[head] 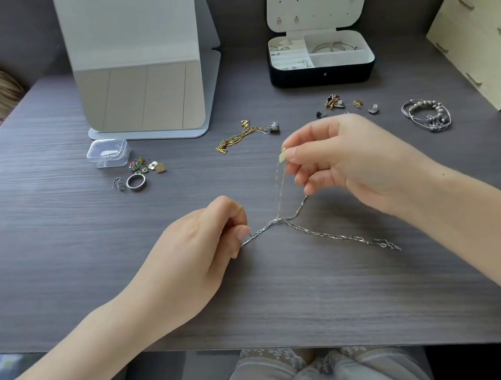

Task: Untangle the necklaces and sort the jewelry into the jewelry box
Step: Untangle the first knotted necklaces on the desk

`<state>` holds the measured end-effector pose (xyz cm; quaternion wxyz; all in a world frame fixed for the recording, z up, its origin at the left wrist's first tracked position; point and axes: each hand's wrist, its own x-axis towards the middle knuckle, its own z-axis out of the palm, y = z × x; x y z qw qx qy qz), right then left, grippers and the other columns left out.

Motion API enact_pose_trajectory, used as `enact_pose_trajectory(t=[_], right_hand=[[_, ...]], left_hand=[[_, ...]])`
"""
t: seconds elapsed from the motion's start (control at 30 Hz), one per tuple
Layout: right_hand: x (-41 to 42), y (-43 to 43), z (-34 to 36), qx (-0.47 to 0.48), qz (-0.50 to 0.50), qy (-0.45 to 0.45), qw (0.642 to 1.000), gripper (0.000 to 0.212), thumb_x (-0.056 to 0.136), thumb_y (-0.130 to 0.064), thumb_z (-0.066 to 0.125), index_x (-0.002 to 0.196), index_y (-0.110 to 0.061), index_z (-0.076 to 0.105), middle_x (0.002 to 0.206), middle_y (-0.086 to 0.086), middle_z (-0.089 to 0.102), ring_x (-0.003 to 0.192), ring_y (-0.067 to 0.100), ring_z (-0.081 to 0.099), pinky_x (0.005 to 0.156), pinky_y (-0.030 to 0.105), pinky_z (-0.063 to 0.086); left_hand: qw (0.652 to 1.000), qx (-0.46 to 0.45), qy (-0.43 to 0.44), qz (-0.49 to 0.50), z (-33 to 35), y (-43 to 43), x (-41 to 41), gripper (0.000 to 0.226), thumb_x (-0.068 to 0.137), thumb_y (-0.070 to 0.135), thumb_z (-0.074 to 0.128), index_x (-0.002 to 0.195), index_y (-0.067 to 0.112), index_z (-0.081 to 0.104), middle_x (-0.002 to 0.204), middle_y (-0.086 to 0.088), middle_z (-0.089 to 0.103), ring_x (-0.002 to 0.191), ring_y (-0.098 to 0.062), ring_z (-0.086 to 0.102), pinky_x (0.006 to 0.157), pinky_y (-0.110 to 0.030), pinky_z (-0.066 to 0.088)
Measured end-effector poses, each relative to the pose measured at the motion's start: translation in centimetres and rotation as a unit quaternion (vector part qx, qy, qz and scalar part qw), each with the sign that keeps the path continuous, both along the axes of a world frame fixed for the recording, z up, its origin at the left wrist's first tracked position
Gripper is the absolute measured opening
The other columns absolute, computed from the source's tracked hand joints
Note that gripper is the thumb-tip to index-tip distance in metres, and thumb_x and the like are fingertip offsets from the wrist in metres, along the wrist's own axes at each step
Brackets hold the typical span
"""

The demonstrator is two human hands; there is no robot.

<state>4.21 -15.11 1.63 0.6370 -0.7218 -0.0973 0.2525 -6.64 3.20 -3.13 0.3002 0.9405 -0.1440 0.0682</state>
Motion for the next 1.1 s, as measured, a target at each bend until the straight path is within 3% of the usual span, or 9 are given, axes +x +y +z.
enact_pose_trajectory(t=[0.13,0.27,0.47,0.63,0.73,0.87,1.03,1.1], right_hand=[[0.1,-0.7,0.7,0.027,-0.024,-0.021,0.999,0.006,0.083,0.000,0.061,0.081,-0.006,0.061,0.064,0.006,0.059,0.049,0.011,0.052,0.044,0.021,0.046],[-0.1,-1.6,1.2,0.031,-0.008,-0.029,0.999,0.010,0.084,0.001,0.060,0.078,-0.007,0.062,0.060,0.003,0.061,0.050,0.013,0.053,0.044,0.022,0.046],[0.1,-1.7,0.7,0.000,-0.001,-0.052,0.999,0.012,0.084,0.002,0.060,0.078,-0.007,0.063,0.062,0.003,0.062,0.051,0.011,0.055,0.046,0.022,0.049],[1.3,0.3,0.1,-0.069,0.012,-0.129,0.989,0.012,0.084,-0.001,0.062,0.079,-0.011,0.062,0.067,0.004,0.062,0.052,0.008,0.055,0.048,0.023,0.048],[1.9,2.0,-0.1,-0.087,0.035,-0.164,0.982,0.013,0.084,-0.003,0.061,0.078,-0.014,0.063,0.069,0.002,0.064,0.055,0.009,0.056,0.048,0.021,0.047],[2.4,4.1,-0.5,-0.088,0.072,-0.190,0.975,0.010,0.084,-0.004,0.062,0.080,-0.013,0.064,0.068,0.002,0.064,0.057,0.009,0.055,0.048,0.020,0.046],[3.0,5.8,-1.2,-0.148,0.132,-0.262,0.944,0.012,0.081,-0.006,0.064,0.080,-0.016,0.069,0.070,0.000,0.067,0.056,0.003,0.055,0.057,0.014,0.043],[3.2,5.9,-1.6,-0.186,0.146,-0.298,0.925,0.013,0.081,-0.008,0.064,0.080,-0.020,0.070,0.073,-0.001,0.068,0.059,0.001,0.056,0.064,0.017,0.046]], left_hand=[[1.000,0.012,0.008,0.011,0.1,0.1,0.2,0.012,0.089,0.042,0.031,0.082,0.033,0.034,0.063,0.017,0.051,0.067,0.000,0.048,0.060,-0.008,0.035],[0.999,0.002,0.016,0.048,0.1,0.1,0.4,0.012,0.094,0.028,0.042,0.082,0.028,0.038,0.061,0.012,0.054,0.061,-0.002,0.049,0.056,-0.011,0.037],[0.994,-0.017,0.032,0.099,0.5,-0.2,1.2,0.013,0.094,0.020,0.045,0.083,0.024,0.041,0.060,0.008,0.055,0.063,-0.005,0.050,0.058,-0.016,0.038],[0.991,-0.009,0.038,0.127,1.0,-0.2,1.6,0.006,0.090,0.024,0.051,0.086,0.023,0.047,0.065,0.007,0.057,0.067,-0.006,0.049,0.056,-0.022,0.036],[0.992,0.042,0.020,0.119,1.1,0.2,1.8,0.010,0.087,0.034,0.051,0.082,0.028,0.058,0.070,0.010,0.054,0.066,-0.007,0.051,0.055,-0.018,0.034],[0.988,0.114,-0.048,0.091,1.4,0.7,2.1,0.026,0.080,0.041,0.049,0.076,0.026,0.069,0.082,0.007,0.058,0.069,-0.016,0.051,0.060,-0.024,0.035],[0.981,0.148,-0.128,-0.009,0.7,0.5,3.0,0.020,0.085,0.025,0.053,0.078,0.016,0.070,0.094,-0.002,0.063,0.082,-0.021,0.049,0.073,-0.028,0.039],[0.980,0.144,-0.136,-0.031,0.3,0.3,3.4,0.019,0.086,0.024,0.054,0.083,0.014,0.070,0.096,-0.003,0.065,0.087,-0.023,0.052,0.076,-0.031,0.042]])
